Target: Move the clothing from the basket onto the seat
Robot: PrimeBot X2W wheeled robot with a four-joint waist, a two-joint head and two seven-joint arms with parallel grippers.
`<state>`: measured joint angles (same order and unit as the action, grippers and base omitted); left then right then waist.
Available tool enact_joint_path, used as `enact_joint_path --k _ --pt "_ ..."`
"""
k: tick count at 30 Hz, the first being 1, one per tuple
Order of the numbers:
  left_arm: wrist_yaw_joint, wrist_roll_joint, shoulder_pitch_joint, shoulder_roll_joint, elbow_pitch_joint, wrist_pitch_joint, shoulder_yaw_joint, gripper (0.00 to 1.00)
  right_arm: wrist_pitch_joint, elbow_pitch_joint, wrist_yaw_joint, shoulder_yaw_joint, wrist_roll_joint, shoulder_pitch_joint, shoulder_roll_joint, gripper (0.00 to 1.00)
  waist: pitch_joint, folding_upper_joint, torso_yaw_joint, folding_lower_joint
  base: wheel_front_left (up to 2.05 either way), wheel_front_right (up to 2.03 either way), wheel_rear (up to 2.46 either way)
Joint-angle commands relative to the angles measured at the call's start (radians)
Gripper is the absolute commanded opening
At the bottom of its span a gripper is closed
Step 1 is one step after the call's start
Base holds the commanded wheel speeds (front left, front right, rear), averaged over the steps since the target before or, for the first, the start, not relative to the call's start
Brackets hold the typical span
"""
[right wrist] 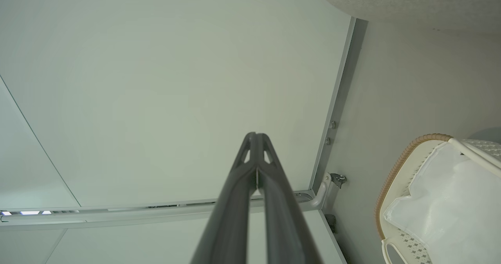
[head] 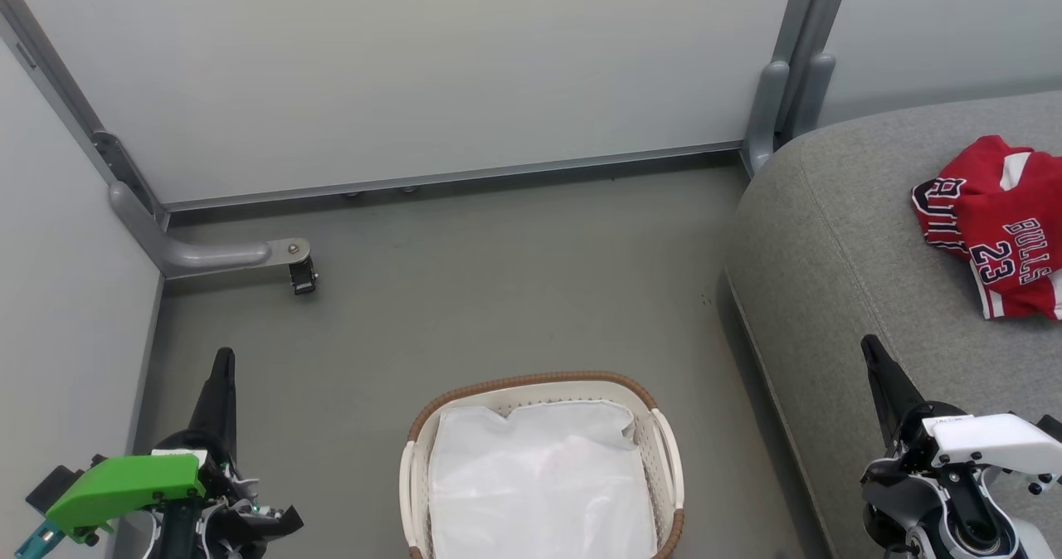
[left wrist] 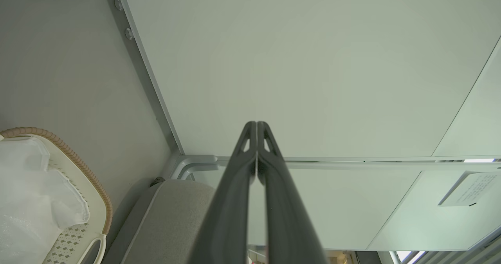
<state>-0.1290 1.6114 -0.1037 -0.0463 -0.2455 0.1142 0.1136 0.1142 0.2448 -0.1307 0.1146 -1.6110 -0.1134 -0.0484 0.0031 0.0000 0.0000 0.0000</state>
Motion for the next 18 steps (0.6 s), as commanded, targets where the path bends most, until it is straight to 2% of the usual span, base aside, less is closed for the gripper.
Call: enact_joint_path --k 1,18 --pt "-0.005 0.003 -0.011 -0.007 0.002 0.003 0.002 0.00 0.003 -0.003 0.000 0.002 -0.004 0.010 -0.003 0.00 0.000 0.0000 0.000 0.0000 0.00 0.00 0.00" --pt "-0.005 0.003 -0.011 -0.007 0.002 0.003 0.002 0.00 0.003 -0.003 0.000 0.001 -0.004 0.010 -0.003 0.00 0.000 0.0000 0.000 0.0000 0.00 0.00 0.00"
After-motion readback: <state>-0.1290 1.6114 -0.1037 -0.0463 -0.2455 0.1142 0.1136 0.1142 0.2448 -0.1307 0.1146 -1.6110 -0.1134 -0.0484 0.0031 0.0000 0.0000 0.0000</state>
